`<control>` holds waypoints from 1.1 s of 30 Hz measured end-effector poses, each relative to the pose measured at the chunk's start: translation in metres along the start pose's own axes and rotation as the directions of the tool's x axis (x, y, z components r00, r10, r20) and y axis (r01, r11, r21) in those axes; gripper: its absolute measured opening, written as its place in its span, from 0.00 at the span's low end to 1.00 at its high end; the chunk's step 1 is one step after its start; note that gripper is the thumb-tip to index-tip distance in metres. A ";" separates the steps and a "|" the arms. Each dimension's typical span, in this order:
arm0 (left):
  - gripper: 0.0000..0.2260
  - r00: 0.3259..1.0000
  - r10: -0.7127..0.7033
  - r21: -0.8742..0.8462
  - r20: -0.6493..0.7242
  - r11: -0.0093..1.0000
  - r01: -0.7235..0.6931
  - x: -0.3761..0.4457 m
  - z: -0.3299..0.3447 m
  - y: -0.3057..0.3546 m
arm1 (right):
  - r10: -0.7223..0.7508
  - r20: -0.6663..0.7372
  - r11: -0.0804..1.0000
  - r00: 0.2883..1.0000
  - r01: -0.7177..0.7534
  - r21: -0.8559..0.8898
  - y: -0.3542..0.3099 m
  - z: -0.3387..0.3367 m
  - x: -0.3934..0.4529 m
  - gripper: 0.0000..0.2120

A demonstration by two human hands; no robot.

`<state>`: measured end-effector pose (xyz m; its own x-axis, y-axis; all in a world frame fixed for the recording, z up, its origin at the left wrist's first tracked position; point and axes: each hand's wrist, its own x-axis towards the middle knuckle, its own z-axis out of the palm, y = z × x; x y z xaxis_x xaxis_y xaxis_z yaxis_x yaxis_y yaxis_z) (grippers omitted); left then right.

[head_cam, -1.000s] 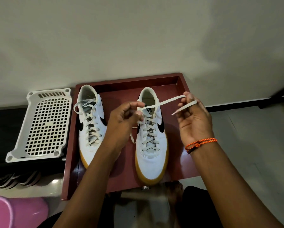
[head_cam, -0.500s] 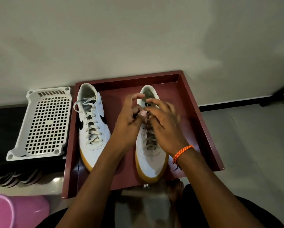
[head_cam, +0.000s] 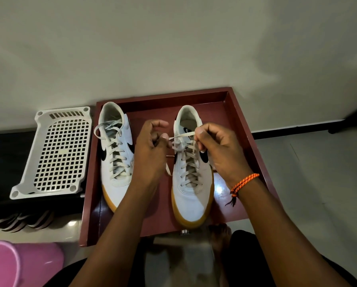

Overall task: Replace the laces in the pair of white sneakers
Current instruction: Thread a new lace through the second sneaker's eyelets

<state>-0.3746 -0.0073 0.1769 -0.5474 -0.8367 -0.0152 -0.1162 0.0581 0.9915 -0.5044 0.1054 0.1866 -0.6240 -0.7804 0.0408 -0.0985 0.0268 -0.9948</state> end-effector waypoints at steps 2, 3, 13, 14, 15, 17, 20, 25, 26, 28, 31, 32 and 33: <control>0.12 0.997 0.071 0.071 0.041 0.995 -0.074 0.000 0.001 -0.001 | -0.011 -0.010 0.998 1.000 0.010 -0.055 0.001 0.000 0.000 0.13; 0.11 0.986 0.135 0.114 0.094 0.983 -0.145 -0.001 0.002 -0.001 | -0.017 -0.008 0.995 1.000 0.017 -0.094 0.002 0.000 -0.001 0.12; 0.15 0.989 0.059 0.157 -0.133 0.987 -0.038 0.004 0.002 -0.004 | -0.048 0.007 0.966 0.999 0.049 -0.255 0.005 -0.009 0.000 0.10; 0.13 0.982 0.059 0.194 -0.178 0.981 -0.024 0.006 -0.001 -0.005 | -0.053 0.008 0.964 0.999 0.053 -0.259 0.005 -0.009 0.000 0.10; 0.11 0.975 0.103 0.254 -0.195 0.966 -0.051 0.007 -0.004 -0.007 | -0.054 0.016 0.962 0.998 0.056 -0.267 0.005 -0.009 0.000 0.10; 0.10 0.960 0.258 0.396 -0.112 0.897 -0.195 0.007 -0.006 -0.010 | -0.062 0.038 0.950 0.997 0.070 -0.304 0.006 -0.005 -0.002 0.10; 0.12 0.941 0.325 0.477 0.092 0.815 -0.328 -0.004 0.006 -0.002 | -0.103 0.047 0.920 0.994 0.113 -0.374 0.006 -0.001 -0.003 0.09; 0.14 0.958 0.280 0.405 0.061 0.870 -0.280 0.004 0.006 -0.012 | -0.108 0.061 0.903 0.992 0.124 -0.411 0.006 -0.002 -0.004 0.08; 0.15 0.966 0.258 0.381 0.016 0.892 -0.245 0.007 0.002 -0.014 | -0.111 0.046 0.906 0.993 0.120 -0.405 0.006 -0.004 -0.003 0.09; 0.18 0.978 0.184 0.344 -0.095 0.928 -0.142 0.009 -0.003 -0.014 | -0.128 -0.012 0.910 0.992 0.113 -0.400 0.006 -0.007 -0.001 0.09; 0.14 0.976 0.121 0.346 -0.182 0.937 -0.052 0.006 -0.005 -0.012 | -0.149 -0.068 0.907 0.987 0.109 -0.407 0.006 -0.007 0.000 0.09; 0.09 0.973 0.160 0.365 -0.167 0.927 -0.090 0.004 -0.004 -0.010 | -0.150 -0.060 0.906 0.987 0.113 -0.407 0.007 -0.005 -0.001 0.09; 0.06 0.967 0.225 0.373 -0.122 0.913 -0.165 0.002 -0.002 -0.007 | -0.152 -0.042 0.903 0.987 0.121 -0.413 0.007 -0.003 -0.001 0.09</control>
<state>-0.3733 -0.0103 0.1701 -0.4538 -0.8625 0.2241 -0.3251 0.3944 0.8595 -0.5068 0.1088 0.1802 -0.6338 -0.7484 0.1954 -0.4848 0.1875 -0.8543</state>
